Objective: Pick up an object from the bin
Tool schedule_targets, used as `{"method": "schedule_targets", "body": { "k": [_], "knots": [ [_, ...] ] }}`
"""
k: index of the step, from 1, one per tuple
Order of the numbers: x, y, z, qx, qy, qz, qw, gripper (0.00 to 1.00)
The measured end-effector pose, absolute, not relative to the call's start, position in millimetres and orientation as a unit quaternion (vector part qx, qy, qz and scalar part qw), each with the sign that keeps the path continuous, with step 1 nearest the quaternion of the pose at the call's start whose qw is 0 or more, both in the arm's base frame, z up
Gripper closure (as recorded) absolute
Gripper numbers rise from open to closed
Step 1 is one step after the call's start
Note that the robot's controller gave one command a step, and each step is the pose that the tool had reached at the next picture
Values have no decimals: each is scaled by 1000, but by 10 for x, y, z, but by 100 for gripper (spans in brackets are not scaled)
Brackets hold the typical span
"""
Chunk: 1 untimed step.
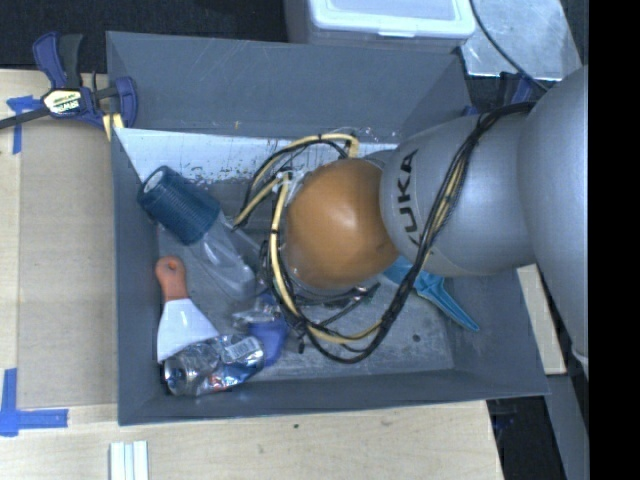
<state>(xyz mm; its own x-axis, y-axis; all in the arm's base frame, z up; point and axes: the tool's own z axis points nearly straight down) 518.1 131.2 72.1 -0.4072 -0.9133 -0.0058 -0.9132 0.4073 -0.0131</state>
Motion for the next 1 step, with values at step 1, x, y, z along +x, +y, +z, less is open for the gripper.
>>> {"method": "schedule_targets", "body": {
  "k": [1],
  "knots": [
    [5156, 1314, 988, -544, 839, -2, 2, 100]
  ]
}}
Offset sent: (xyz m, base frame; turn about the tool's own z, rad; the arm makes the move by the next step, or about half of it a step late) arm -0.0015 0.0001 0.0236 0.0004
